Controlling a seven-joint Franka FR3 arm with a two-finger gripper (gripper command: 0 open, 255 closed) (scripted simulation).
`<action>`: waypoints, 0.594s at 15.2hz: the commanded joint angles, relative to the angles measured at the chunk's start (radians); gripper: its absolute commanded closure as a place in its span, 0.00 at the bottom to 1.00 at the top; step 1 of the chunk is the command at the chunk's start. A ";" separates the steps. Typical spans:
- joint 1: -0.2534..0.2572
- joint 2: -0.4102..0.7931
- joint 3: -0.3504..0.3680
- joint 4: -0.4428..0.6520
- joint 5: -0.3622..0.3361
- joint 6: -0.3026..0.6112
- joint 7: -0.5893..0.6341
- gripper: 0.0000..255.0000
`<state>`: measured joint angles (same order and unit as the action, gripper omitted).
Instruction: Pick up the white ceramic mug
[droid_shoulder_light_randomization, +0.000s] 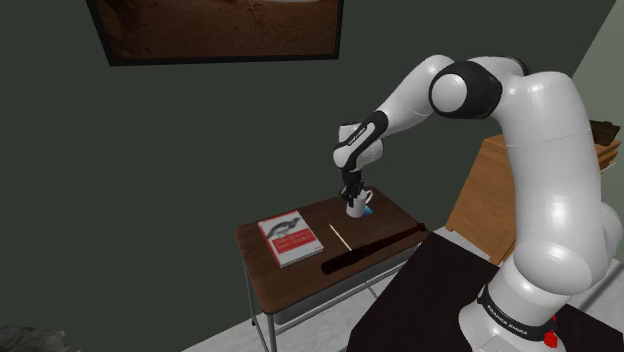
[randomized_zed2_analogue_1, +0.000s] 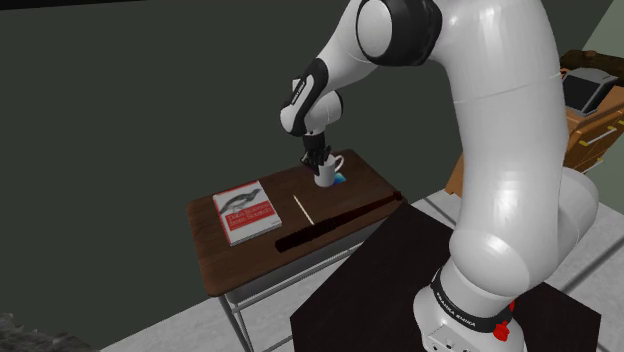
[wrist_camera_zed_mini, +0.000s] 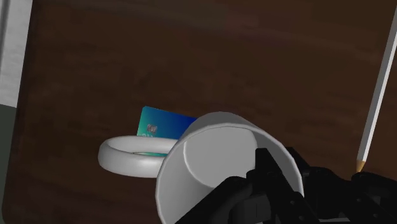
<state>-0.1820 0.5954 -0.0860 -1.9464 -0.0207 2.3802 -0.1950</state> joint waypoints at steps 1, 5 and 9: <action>-0.001 -0.021 -0.002 -0.002 -0.001 -0.019 -0.003 1.00; 0.001 -0.064 -0.004 -0.007 -0.004 -0.056 -0.003 1.00; 0.003 -0.105 -0.006 -0.009 -0.006 -0.095 -0.004 1.00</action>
<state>-0.1801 0.4989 -0.0916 -1.9583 -0.0266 2.2962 -0.1988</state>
